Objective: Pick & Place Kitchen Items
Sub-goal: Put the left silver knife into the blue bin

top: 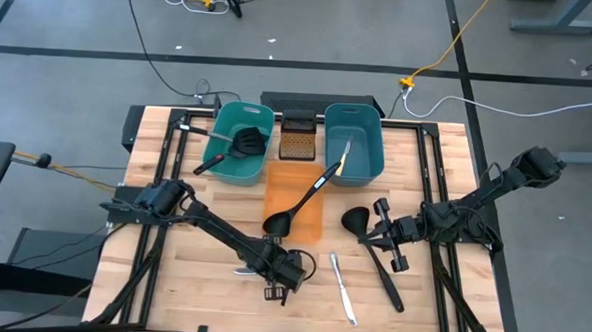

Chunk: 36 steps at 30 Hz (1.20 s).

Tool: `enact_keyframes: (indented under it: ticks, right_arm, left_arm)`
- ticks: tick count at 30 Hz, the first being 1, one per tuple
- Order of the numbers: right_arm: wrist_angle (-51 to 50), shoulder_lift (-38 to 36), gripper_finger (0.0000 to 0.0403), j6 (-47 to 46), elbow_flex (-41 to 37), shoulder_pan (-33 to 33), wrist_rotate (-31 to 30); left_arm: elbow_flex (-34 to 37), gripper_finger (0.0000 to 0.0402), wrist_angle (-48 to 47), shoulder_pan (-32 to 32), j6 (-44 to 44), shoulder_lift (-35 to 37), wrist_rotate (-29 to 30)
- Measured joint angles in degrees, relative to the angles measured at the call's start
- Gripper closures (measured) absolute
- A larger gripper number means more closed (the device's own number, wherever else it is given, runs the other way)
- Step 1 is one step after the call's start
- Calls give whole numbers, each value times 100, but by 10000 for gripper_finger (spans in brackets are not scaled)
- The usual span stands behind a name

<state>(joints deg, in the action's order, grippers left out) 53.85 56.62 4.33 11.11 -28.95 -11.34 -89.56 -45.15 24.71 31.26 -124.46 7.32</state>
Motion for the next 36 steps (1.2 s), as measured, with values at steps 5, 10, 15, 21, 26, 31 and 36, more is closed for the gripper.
enact_keyframes:
  ticks: [5, 10, 15, 21, 26, 31, 36]
  right_arm:
    - [-131, 2, 382, -71, 0, -2, 38]
    - [-314, 3, 382, -282, 2, 4, 34]
    - [-1017, 114, 382, -819, 2, 7, -89]
    - [-1433, 565, 382, -1630, 2, 7, -119]
    - [-1376, 964, 382, -1697, 169, 9, -35]
    - [-1747, 1400, 380, -1709, 655, 7, 146]
    - [-2665, 2077, 354, -2038, 1320, -88, 345]
  left_arm:
    - [-2, 352, 30, -24, -39, 0, -52]
    - [0, 362, 46, -24, -10, 2, -72]
    - [0, 342, 57, -7, 23, -7, -197]
    - [0, 348, 92, -17, 53, -20, -174]
    - [4, 354, 121, -15, -35, -20, -152]
    - [-7, 355, 190, -17, -39, -125, -165]
    - [-11, 355, 238, -41, -67, -151, -203]
